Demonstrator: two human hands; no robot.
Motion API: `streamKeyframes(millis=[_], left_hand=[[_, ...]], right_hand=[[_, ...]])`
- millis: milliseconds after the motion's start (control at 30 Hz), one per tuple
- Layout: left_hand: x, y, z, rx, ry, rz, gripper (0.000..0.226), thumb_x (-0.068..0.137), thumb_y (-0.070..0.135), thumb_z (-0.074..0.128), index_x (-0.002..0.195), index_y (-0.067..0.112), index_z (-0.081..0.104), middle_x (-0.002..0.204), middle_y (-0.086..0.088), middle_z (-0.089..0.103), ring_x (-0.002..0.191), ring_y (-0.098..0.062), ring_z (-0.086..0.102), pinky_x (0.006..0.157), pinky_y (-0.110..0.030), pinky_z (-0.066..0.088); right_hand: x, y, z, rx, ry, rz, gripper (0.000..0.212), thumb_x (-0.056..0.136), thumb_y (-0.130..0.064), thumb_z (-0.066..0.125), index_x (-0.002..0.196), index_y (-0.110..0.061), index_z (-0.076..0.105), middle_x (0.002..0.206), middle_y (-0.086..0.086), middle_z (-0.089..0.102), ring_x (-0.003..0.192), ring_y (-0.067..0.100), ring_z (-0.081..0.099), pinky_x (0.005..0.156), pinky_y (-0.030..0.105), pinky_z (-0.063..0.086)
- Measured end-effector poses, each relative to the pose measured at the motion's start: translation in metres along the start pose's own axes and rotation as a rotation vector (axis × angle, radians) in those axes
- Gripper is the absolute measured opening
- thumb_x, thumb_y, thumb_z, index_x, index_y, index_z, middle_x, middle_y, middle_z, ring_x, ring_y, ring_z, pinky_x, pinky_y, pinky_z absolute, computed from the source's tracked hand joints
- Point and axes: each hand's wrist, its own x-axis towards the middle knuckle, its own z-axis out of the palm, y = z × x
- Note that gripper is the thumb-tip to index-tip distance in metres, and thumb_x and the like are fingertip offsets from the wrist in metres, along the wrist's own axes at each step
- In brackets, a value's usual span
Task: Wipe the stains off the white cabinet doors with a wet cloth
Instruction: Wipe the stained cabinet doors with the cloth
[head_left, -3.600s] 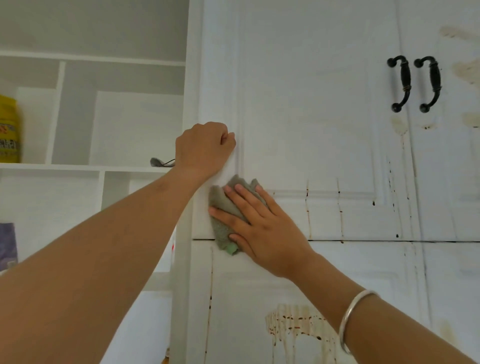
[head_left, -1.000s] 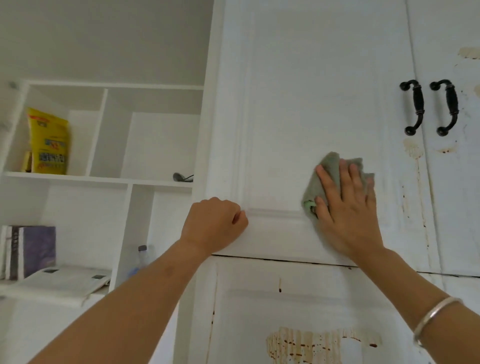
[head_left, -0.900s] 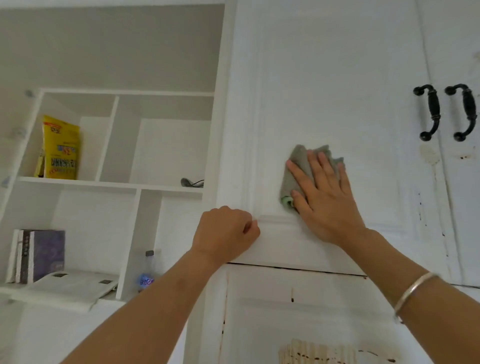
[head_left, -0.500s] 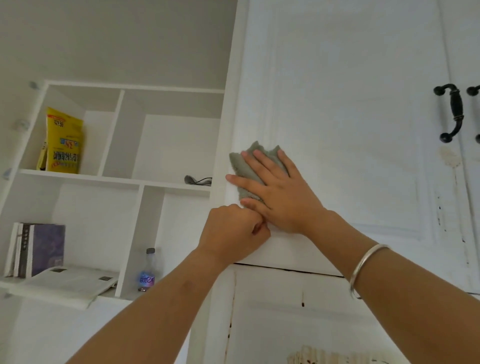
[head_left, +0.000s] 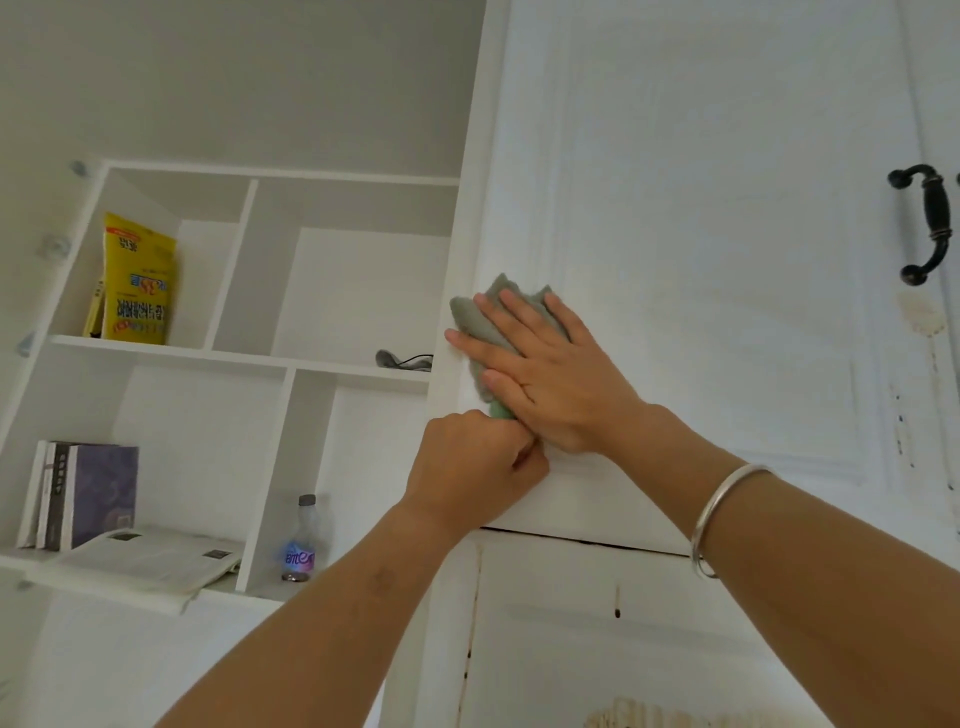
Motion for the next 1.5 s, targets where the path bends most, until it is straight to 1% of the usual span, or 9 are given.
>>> streamKeyframes(millis=[133,300,467,600,700,833,1033,1233,1500], left_hand=[[0.005,0.000,-0.003,0.044,-0.130,-0.059,0.041,0.083,0.033,0.049,0.051,0.016,0.028,0.044,0.001,0.033,0.046,-0.021,0.034,0.047,-0.027,0.032],[0.008,0.003,-0.010,-0.056,-0.198,-0.135,0.042,0.081,0.029,0.054,0.051,0.015,0.029,0.046,-0.001,0.031,0.049,-0.018,0.028,0.051,-0.029,0.033],[0.010,0.004,-0.015,-0.053,-0.225,-0.145,0.046,0.082,0.034,0.056,0.048,0.015,0.032,0.042,0.000,0.033,0.046,-0.018,0.031,0.051,-0.031,0.037],[0.012,0.011,-0.019,-0.044,-0.269,-0.200,0.042,0.082,0.030,0.053,0.051,0.015,0.030,0.046,0.000,0.031,0.049,-0.017,0.028,0.050,-0.029,0.030],[0.031,0.029,-0.024,-0.055,-0.247,-0.145,0.041,0.084,0.028,0.049,0.053,0.016,0.026,0.049,0.000,0.029,0.050,-0.018,0.026,0.049,-0.028,0.024],[0.059,0.066,-0.013,-0.081,-0.239,-0.081,0.039,0.087,0.029,0.047,0.054,0.016,0.029,0.051,0.001,0.033,0.051,-0.020,0.031,0.051,-0.029,0.028],[0.083,0.116,0.018,-0.095,-0.197,-0.075,0.040,0.089,0.030,0.045,0.054,0.016,0.033,0.051,0.001,0.037,0.051,-0.020,0.037,0.052,-0.029,0.031],[0.096,0.128,0.032,-0.059,-0.146,-0.143,0.038,0.085,0.030,0.046,0.055,0.016,0.029,0.050,0.001,0.028,0.049,-0.018,0.026,0.050,-0.028,0.025],[0.095,0.128,0.036,-0.051,-0.137,-0.168,0.036,0.084,0.030,0.047,0.056,0.016,0.029,0.051,0.000,0.029,0.050,-0.018,0.026,0.051,-0.029,0.027]], right_hand=[[-0.002,0.022,-0.003,-0.035,0.056,0.143,0.063,0.098,-0.053,0.014,0.154,-0.030,-0.004,0.163,-0.001,0.008,0.150,0.016,-0.002,0.121,0.043,-0.004],[-0.029,0.023,0.004,-0.053,0.153,0.292,0.057,0.099,-0.050,0.018,0.154,-0.033,0.018,0.161,0.002,0.017,0.150,0.020,0.007,0.121,0.044,0.002],[-0.061,-0.002,0.015,-0.077,0.128,0.233,0.054,0.101,-0.048,0.022,0.152,-0.030,0.026,0.159,0.006,0.024,0.149,0.026,0.016,0.119,0.051,0.014],[-0.080,0.028,0.005,-0.082,0.033,0.147,0.056,0.102,-0.050,0.014,0.154,-0.029,0.021,0.161,0.004,0.020,0.149,0.023,0.012,0.120,0.047,0.010],[-0.100,0.067,-0.007,-0.030,0.060,0.351,0.058,0.099,-0.053,0.008,0.154,-0.032,0.010,0.162,0.002,0.013,0.150,0.019,0.004,0.121,0.041,-0.001],[-0.126,0.084,-0.013,0.019,0.066,0.529,0.060,0.096,-0.053,0.006,0.153,-0.037,0.000,0.163,-0.003,-0.001,0.148,0.012,-0.010,0.119,0.036,-0.011],[-0.163,0.085,-0.008,0.003,0.110,0.573,0.058,0.099,-0.049,0.010,0.155,-0.034,0.003,0.163,0.000,0.002,0.150,0.017,-0.004,0.121,0.042,-0.003],[-0.173,0.130,-0.020,0.007,0.078,0.490,0.058,0.099,-0.050,0.010,0.154,-0.034,0.002,0.163,0.001,0.000,0.150,0.015,-0.007,0.121,0.034,-0.008],[-0.155,0.172,-0.031,-0.083,0.186,0.716,0.065,0.095,-0.050,0.001,0.155,-0.027,0.004,0.163,0.009,0.006,0.150,0.023,0.000,0.122,0.042,0.001]])
